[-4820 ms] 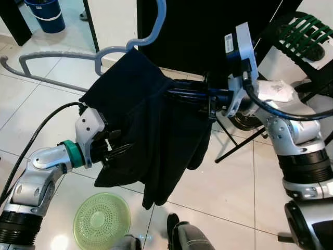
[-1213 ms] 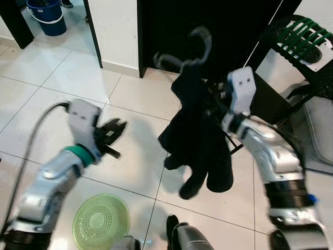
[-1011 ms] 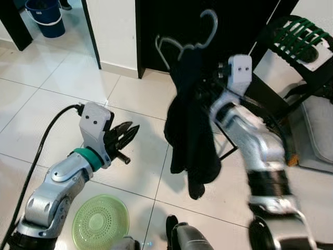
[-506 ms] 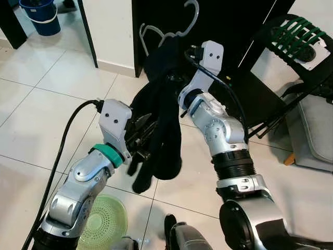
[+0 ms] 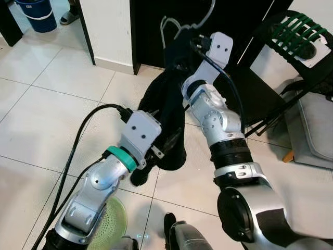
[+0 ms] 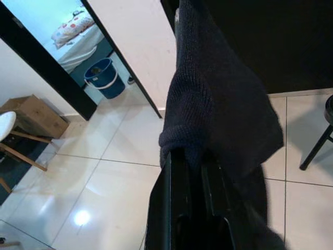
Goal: Hang hanger
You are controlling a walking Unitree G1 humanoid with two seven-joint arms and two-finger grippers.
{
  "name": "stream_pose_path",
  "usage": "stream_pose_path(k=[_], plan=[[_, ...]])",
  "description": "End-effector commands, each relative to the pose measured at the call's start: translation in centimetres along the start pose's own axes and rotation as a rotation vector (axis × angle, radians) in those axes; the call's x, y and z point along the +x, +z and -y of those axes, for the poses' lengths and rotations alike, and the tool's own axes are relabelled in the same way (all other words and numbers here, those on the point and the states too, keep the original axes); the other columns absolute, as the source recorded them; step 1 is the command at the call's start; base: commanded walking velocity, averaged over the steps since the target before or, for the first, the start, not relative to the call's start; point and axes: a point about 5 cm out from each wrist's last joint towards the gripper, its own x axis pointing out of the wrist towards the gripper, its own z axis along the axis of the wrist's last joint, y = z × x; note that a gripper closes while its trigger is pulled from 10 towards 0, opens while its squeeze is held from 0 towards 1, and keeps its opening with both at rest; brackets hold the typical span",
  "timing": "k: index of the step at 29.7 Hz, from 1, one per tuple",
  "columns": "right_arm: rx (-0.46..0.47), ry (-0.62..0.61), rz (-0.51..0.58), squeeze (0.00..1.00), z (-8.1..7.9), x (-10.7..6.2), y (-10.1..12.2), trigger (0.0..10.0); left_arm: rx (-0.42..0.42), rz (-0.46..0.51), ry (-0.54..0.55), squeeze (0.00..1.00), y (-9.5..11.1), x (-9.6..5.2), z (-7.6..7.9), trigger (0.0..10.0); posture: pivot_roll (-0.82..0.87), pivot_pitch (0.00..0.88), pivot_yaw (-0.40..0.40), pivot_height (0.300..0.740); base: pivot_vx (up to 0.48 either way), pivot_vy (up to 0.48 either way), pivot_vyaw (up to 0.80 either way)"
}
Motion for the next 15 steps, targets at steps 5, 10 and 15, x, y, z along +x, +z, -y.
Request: stream_pose_path(k=[5, 10, 15], plan=[[0.108, 0.076, 0.033, 0.0, -3.0, 0.1, 1.6, 10.0, 0.113, -0.027, 0.121, 0.0, -0.8, 1.1, -0.4, 10.0, -0.04, 0.129, -0.037, 0.74, 0.0, 0.0, 0.0], [0.204, 0.108, 0.012, 0.0, -4.0, 0.0, 2.0, 10.0, 0.181, 0.013, 0.19, 0.0, -1.0, 2.2, -0.4, 10.0, -0.06, 0.13, -0.039, 0.74, 0.0, 0.0, 0.0], [0.258, 0.13, -0.003, 0.0, -4.4, 0.0, 2.2, 10.0, 0.176, 0.037, 0.162, 0.0, -1.0, 2.6, 0.3, 10.0, -0.07, 0.127, -0.039, 0.74, 0.0, 0.0, 0.0]])
